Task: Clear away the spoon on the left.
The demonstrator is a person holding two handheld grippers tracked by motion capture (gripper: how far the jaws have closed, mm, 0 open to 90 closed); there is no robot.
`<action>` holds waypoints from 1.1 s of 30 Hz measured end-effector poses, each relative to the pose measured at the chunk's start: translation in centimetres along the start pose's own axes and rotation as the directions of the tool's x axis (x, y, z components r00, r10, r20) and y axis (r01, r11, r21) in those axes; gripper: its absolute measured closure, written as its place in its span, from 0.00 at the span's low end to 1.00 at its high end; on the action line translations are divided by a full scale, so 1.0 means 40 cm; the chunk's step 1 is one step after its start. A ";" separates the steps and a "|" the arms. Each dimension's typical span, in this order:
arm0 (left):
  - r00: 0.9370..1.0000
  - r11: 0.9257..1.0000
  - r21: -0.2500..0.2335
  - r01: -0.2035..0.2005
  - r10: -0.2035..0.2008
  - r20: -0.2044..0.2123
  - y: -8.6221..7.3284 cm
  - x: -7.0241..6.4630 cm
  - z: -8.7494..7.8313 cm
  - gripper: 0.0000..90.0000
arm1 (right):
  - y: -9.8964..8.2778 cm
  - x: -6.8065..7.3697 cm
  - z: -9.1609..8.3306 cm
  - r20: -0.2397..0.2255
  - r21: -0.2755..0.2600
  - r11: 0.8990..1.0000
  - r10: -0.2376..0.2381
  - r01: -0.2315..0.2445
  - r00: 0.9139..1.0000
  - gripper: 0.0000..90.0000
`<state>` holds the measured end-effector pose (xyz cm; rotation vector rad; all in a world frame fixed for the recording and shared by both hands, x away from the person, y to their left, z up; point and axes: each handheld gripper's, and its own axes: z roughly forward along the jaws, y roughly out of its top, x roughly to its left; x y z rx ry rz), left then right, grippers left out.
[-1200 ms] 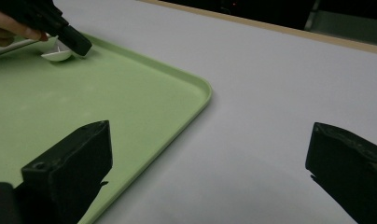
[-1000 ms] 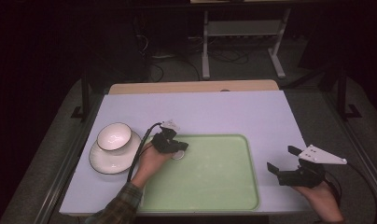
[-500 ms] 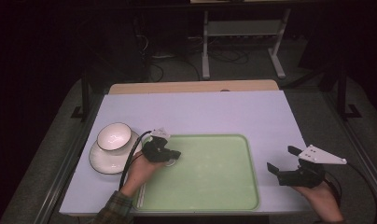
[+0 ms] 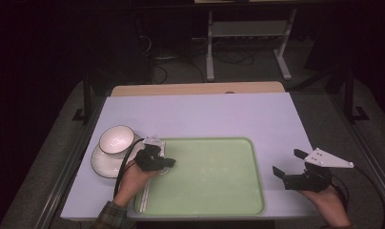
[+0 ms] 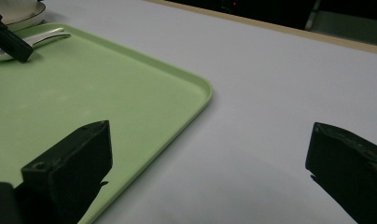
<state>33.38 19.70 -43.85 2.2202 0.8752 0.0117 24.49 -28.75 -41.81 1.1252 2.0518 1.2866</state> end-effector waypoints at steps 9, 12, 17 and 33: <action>1.000 0.999 -0.026 0.023 -0.023 -0.016 -0.019 0.015 -0.036 1.00 | -0.001 0.001 0.003 0.000 0.007 1.000 -0.003 0.003 1.000 0.00; 0.999 0.999 -0.035 0.030 -0.030 -0.012 -0.019 0.018 -0.037 1.00 | -0.002 0.002 0.005 -0.002 0.007 1.000 -0.005 0.005 1.000 0.00; 1.000 0.998 -0.053 0.030 -0.031 -0.003 -0.018 0.020 -0.040 0.96 | -0.006 0.006 0.007 -0.007 0.003 1.000 0.005 -0.005 1.000 0.00; 1.000 0.996 -0.086 -0.021 0.019 -0.024 0.015 -0.005 -0.103 0.34 | -0.028 0.018 0.003 0.002 -0.013 1.000 -0.002 0.002 1.000 0.00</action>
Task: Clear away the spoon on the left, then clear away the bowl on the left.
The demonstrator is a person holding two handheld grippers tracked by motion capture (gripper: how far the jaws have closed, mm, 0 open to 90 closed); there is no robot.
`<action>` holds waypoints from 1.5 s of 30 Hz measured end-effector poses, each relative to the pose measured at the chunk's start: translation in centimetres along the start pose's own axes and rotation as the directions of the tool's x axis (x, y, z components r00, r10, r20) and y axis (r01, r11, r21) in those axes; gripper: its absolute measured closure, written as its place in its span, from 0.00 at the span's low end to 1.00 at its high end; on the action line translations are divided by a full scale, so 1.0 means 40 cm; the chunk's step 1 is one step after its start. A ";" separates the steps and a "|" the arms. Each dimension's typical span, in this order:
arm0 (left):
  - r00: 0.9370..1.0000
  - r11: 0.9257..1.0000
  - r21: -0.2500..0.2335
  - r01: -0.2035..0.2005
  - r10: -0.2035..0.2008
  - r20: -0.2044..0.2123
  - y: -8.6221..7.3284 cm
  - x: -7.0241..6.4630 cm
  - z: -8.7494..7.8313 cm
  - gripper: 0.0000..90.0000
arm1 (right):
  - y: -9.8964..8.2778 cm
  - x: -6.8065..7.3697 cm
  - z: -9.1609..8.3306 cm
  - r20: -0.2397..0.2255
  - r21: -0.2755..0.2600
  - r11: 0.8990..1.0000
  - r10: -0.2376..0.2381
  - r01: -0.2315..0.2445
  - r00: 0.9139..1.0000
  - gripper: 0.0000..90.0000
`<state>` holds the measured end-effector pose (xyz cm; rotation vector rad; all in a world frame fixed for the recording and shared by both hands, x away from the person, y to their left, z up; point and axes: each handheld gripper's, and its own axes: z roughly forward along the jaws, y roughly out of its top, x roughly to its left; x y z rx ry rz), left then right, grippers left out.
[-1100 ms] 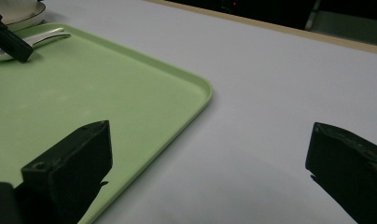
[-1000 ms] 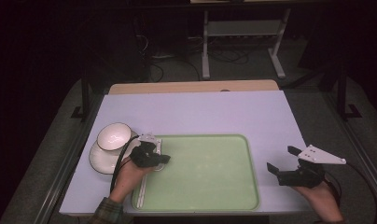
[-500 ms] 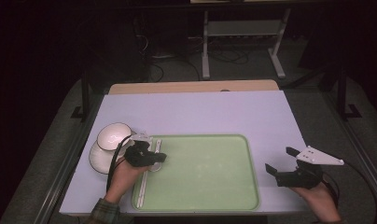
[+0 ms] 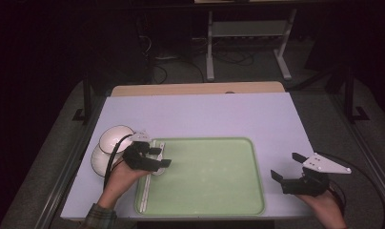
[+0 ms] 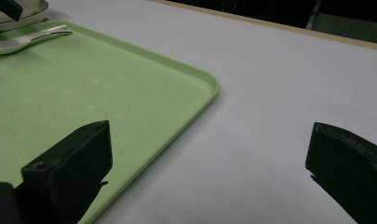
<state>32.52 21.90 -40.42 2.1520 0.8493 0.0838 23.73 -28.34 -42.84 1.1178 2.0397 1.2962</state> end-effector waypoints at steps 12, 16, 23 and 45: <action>0.998 1.000 -0.002 0.009 -0.010 -0.067 0.029 0.026 -0.084 0.28 | 0.004 -0.011 -0.012 0.019 -0.039 0.999 0.019 -0.019 1.000 0.00; 0.995 1.000 -0.001 0.028 -0.028 -0.093 0.029 0.049 -0.112 0.26 | 0.004 -0.014 -0.012 0.021 -0.039 0.999 0.023 -0.022 1.000 0.00; 0.987 0.998 0.004 0.063 -0.062 -0.146 0.030 0.092 -0.167 0.23 | 0.003 -0.015 -0.013 0.022 -0.040 0.999 0.022 -0.021 1.000 0.00; 0.931 0.976 0.015 0.218 -0.204 -0.301 0.007 0.240 -0.272 0.15 | 0.003 -0.022 -0.022 0.035 -0.050 0.998 0.035 -0.033 0.999 0.00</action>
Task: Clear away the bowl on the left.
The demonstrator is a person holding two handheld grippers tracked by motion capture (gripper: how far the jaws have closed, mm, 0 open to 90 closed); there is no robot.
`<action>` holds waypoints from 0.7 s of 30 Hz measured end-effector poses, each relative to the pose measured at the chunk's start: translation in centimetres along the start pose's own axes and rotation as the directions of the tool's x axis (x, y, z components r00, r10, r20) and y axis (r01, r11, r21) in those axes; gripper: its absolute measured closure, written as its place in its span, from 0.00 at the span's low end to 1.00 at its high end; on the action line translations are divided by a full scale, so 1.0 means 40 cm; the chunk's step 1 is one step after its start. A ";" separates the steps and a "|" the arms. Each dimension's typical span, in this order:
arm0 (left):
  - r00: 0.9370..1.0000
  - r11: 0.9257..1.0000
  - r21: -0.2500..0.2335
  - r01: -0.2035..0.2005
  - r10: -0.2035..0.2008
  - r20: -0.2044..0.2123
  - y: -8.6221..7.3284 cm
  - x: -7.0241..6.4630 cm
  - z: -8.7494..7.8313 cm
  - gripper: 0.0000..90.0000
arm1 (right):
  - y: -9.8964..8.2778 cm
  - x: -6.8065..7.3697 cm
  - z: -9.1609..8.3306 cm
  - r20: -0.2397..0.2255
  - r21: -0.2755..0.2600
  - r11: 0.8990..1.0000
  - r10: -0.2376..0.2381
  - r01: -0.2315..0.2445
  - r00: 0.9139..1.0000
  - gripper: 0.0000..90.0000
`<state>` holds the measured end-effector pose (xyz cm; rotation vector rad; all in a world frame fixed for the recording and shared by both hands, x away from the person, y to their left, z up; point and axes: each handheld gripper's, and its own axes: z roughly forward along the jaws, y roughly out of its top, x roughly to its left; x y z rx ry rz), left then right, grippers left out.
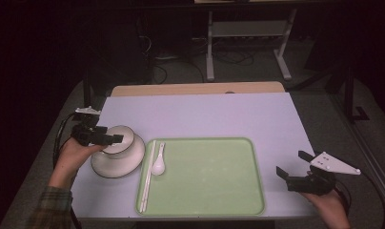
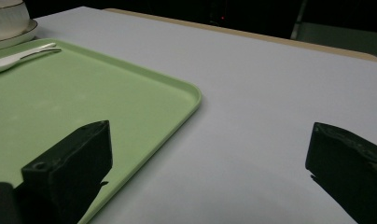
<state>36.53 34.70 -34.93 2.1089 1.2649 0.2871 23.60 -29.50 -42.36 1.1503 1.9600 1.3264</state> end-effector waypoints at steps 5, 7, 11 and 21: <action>0.999 0.999 0.018 0.038 -0.038 -0.030 -0.009 0.047 0.007 0.18 | 0.000 -0.001 -0.001 0.000 -0.002 1.000 -0.001 0.001 1.000 0.00; 0.998 0.998 0.021 0.056 -0.055 -0.044 -0.014 0.062 0.010 0.21 | 0.000 -0.002 -0.003 0.001 -0.004 1.000 -0.001 0.001 1.000 0.00; 0.995 0.995 0.048 0.087 -0.084 -0.050 -0.028 0.099 0.023 0.27 | 0.000 -0.003 -0.001 0.002 -0.001 1.000 0.001 -0.001 1.000 0.00; 0.995 0.988 0.114 0.104 -0.102 -0.025 -0.045 0.135 0.059 0.53 | 0.000 -0.001 -0.001 0.002 0.002 1.000 -0.001 0.001 1.000 0.00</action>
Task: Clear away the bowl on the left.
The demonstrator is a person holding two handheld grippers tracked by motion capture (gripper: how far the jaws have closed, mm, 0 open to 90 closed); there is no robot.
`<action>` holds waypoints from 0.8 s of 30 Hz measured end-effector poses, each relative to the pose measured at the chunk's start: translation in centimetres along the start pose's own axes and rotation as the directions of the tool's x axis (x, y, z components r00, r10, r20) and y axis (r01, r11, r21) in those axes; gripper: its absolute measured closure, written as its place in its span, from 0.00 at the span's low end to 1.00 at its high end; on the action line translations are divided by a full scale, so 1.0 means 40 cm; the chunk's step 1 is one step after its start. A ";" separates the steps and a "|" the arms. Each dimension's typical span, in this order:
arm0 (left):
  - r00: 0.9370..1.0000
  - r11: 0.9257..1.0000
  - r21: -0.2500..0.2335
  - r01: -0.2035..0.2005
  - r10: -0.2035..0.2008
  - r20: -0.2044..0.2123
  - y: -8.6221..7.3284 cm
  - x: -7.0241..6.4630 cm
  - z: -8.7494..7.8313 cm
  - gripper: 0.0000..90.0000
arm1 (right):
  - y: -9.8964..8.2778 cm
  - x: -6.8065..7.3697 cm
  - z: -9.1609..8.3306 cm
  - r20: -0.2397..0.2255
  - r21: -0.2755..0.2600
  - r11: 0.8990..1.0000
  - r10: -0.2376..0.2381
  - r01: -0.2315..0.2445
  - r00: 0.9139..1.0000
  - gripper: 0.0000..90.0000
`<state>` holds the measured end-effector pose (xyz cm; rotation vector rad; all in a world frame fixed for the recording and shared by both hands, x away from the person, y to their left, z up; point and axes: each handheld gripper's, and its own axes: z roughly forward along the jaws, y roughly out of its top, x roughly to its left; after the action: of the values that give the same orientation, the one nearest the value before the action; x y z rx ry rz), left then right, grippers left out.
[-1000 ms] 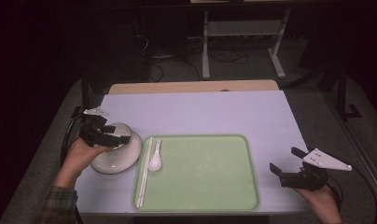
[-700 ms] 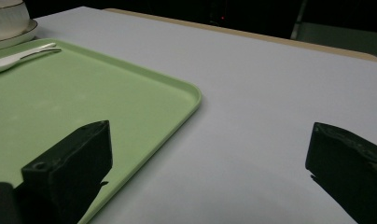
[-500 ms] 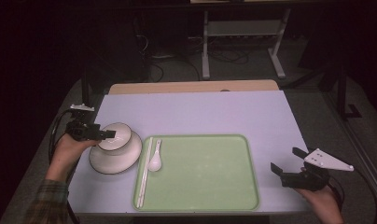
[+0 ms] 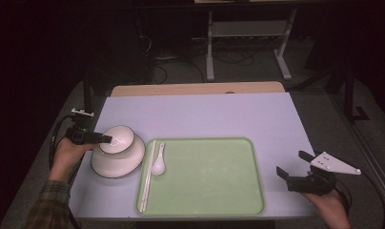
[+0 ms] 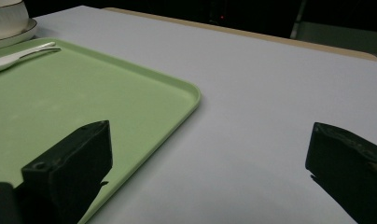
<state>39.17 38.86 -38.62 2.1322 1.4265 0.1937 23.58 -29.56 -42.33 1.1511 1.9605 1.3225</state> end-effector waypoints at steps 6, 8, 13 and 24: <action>1.000 0.999 0.046 -0.001 0.001 0.010 0.000 -0.001 0.022 0.68 | 0.000 -0.001 -0.001 0.000 0.002 1.000 -0.003 0.003 1.000 0.03; 1.000 0.999 0.054 -0.001 0.000 0.011 0.000 -0.002 0.028 0.72 | 0.000 0.001 -0.003 -0.001 0.000 1.000 -0.006 0.006 1.000 0.05; 1.000 0.998 0.059 0.009 -0.009 0.001 0.000 -0.002 0.032 0.79 | 0.001 0.000 -0.005 0.000 -0.002 1.000 -0.006 0.006 1.000 0.05; 0.999 0.998 0.044 0.042 -0.043 0.012 0.005 0.002 0.037 0.91 | 0.001 -0.001 -0.007 -0.003 -0.006 1.000 -0.002 0.002 1.000 0.05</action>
<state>39.99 38.32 -39.77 2.1321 1.4804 0.1338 23.43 -29.72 -42.18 1.1448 1.9582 1.3290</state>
